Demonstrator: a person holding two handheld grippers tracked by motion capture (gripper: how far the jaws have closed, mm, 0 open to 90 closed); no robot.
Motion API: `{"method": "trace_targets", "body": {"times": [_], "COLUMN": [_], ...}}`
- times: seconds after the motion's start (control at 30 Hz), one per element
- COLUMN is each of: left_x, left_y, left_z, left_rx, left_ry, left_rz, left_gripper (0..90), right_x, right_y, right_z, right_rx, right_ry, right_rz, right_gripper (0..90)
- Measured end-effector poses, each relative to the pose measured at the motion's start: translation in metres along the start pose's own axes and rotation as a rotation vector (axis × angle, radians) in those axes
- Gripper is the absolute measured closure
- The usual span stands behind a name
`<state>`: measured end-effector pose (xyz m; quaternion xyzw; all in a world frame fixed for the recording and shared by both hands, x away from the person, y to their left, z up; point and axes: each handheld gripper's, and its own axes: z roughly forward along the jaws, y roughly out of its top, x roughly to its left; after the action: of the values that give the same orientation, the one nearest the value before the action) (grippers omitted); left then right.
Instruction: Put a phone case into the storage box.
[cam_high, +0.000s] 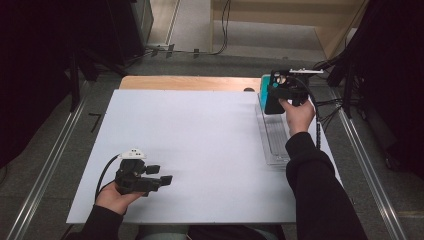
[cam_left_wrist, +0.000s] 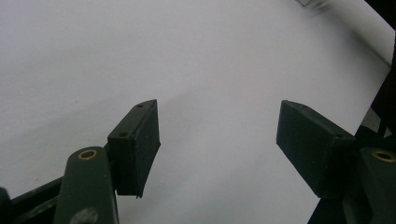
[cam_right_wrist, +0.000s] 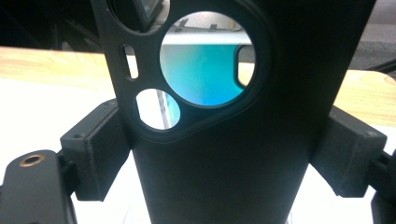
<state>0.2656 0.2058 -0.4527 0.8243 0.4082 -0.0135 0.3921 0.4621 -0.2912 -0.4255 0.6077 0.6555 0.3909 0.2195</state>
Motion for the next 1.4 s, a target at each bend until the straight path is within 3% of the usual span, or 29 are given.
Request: {"method": "trace_targets", "body": {"times": [0.47,0.73,0.87,1.1,1.4], "left_x": [-0.001,-0.001,-0.002,-0.001,-0.001], "left_y": [0.002,0.002,0.002,0.003,0.004], "left_z": [0.005,0.005,0.005,0.005,0.005], "left_rx": [0.019,0.017,0.015,0.011,0.013], "left_ry": [-0.012,-0.013,-0.014,-0.014,-0.014], "left_rz": [0.012,0.010,0.009,0.008,0.012], "left_gripper": [30.4,30.4,30.4,30.3,30.3], "right_x": [0.004,0.007,0.005,0.002,0.010], "right_y": [-0.007,-0.007,-0.007,-0.006,-0.001], "right_z": [0.030,0.036,0.037,0.031,0.012], "right_rx": [0.045,0.044,0.039,0.060,0.073], "right_ry": [-0.021,-0.041,-0.012,0.012,0.046], "right_rz": [-0.003,-0.036,-0.012,-0.007,-0.011], "right_gripper": [12.1,10.3,0.0,0.0,0.0]}}
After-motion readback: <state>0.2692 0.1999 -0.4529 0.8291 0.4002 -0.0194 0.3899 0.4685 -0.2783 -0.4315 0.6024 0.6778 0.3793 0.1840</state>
